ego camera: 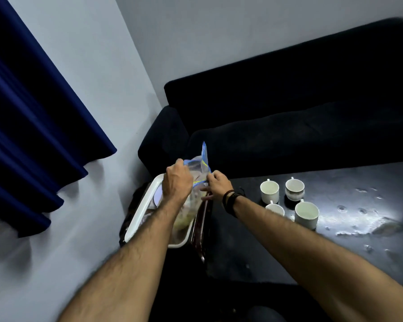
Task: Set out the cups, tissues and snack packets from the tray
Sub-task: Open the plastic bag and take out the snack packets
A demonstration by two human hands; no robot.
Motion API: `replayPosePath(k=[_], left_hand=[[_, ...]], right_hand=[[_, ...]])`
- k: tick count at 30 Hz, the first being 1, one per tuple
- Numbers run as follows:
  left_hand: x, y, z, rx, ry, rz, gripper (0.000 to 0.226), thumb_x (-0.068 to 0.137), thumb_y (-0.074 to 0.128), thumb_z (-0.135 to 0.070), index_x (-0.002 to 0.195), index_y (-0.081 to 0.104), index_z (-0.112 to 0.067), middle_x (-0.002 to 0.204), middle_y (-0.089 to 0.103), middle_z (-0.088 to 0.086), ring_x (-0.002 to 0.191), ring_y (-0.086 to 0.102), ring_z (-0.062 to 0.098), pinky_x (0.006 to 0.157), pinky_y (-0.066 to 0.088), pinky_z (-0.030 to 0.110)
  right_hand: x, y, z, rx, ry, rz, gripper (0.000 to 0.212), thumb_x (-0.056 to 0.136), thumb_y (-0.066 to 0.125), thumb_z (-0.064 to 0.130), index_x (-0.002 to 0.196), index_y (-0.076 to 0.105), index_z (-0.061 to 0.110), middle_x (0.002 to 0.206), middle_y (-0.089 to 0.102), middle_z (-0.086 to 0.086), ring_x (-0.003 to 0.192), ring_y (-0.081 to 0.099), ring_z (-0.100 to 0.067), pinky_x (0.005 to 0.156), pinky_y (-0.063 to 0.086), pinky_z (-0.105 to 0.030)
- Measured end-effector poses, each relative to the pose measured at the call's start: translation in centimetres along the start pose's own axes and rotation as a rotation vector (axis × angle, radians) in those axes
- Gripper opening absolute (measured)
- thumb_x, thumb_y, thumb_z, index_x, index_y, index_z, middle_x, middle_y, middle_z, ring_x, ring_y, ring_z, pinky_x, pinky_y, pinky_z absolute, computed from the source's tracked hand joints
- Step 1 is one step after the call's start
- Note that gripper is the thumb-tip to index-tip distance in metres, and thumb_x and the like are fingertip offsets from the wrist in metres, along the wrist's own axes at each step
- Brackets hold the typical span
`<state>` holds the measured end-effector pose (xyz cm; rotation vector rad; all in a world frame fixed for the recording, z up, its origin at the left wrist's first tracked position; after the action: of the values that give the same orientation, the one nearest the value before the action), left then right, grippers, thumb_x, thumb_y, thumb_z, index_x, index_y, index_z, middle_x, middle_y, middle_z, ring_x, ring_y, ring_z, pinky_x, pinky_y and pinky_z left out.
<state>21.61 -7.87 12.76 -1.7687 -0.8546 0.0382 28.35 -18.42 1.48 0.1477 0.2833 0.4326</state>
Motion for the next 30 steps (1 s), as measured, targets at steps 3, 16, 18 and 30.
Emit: replayPosePath(k=[3, 16, 18, 30], left_hand=[[0.5, -1.8, -3.0, -0.019, 0.082, -0.036, 0.016, 0.095, 0.04, -0.017, 0.092, 0.053, -0.008, 0.09, 0.064, 0.021, 0.082, 0.061, 0.042, 0.059, 0.034, 0.036], [-2.1, -1.5, -9.1, -0.14, 0.211, 0.09, 0.026, 0.094, 0.043, -0.033, 0.078, 0.051, -0.013, 0.081, 0.063, 0.019, 0.077, 0.061, 0.04, 0.059, 0.042, 0.037], [-3.9, 0.7, -7.5, -0.088, 0.146, 0.17, 0.028, 0.093, 0.044, -0.033, 0.082, 0.057, -0.01, 0.092, 0.064, 0.025, 0.089, 0.062, 0.043, 0.067, 0.044, 0.039], [-8.2, 2.7, -0.1, 0.104, -0.079, 0.208, 0.031, 0.091, 0.042, -0.021, 0.107, 0.063, -0.005, 0.107, 0.067, 0.02, 0.1, 0.064, 0.039, 0.081, 0.051, 0.041]], right_hand=[[-0.9, 0.5, 2.3, 0.116, 0.016, 0.105, 0.006, 0.091, 0.045, 0.018, 0.089, 0.042, 0.012, 0.084, 0.054, -0.004, 0.073, 0.061, -0.019, 0.054, 0.058, -0.037], [-5.1, -6.0, 6.3, 0.104, -0.076, 0.01, 0.025, 0.088, 0.047, 0.001, 0.082, 0.035, 0.021, 0.086, 0.043, -0.005, 0.074, 0.057, -0.02, 0.055, 0.06, -0.04], [-5.8, -6.9, 3.7, 0.064, -0.01, -0.03, 0.032, 0.086, 0.055, -0.005, 0.084, 0.038, 0.021, 0.091, 0.046, -0.006, 0.076, 0.059, -0.022, 0.05, 0.06, -0.039], [-8.7, -13.0, -6.0, -0.319, 0.181, -0.181, 0.03, 0.074, 0.057, 0.002, 0.104, 0.055, 0.008, 0.098, 0.06, -0.015, 0.058, 0.065, -0.028, 0.058, 0.061, -0.048]])
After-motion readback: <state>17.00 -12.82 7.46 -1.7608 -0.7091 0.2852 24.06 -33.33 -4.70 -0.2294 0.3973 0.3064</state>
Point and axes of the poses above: each hand's wrist, its own x-axis towards the middle knuckle, its own y-axis out of the palm, z = x × y, the point moved 9 cm from there along x, towards the middle knuckle
